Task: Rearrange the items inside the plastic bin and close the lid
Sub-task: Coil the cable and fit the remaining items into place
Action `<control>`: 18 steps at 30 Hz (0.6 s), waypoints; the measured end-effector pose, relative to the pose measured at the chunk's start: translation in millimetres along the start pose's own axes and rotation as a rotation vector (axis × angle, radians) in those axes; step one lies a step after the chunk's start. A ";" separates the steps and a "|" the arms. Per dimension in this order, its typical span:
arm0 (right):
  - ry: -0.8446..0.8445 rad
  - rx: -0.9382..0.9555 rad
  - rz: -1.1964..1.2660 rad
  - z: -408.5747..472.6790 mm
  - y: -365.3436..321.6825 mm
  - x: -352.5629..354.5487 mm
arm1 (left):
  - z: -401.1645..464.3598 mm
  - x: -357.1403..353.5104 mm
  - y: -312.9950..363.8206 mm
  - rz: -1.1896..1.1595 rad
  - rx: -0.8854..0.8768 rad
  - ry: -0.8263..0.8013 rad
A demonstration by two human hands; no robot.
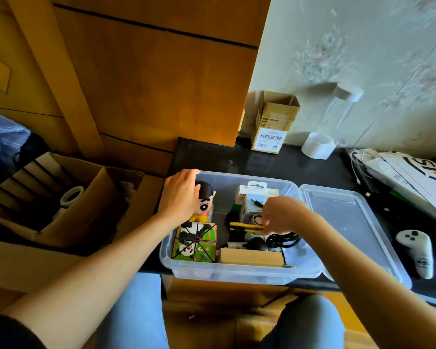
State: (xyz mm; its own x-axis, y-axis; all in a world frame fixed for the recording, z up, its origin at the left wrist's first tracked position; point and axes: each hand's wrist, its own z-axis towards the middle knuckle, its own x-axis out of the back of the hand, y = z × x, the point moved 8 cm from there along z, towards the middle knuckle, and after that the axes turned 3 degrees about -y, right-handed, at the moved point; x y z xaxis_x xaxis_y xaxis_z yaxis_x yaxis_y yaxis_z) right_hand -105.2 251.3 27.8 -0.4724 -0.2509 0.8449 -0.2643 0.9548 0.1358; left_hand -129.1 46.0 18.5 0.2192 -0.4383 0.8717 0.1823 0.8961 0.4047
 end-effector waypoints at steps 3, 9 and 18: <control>-0.026 -0.013 -0.031 -9.1 5.5 -11.0 | -0.5 0.2 1.3 0.014 -0.013 0.011; -0.115 0.118 0.045 -13.1 -2.7 -33.2 | -1.8 3.3 5.1 0.041 -0.041 0.023; 0.621 -0.119 0.573 -33.7 64.1 8.3 | -12.1 17.0 21.0 -0.042 -0.117 0.076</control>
State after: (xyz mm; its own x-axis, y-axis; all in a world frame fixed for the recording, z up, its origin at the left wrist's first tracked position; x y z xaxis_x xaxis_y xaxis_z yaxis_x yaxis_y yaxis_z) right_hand -97.7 315.8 60.9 0.0497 0.3756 0.9254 -0.0184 0.9268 -0.3752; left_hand -109.9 56.6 38.5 0.2805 -0.4836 0.8292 0.3021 0.8644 0.4019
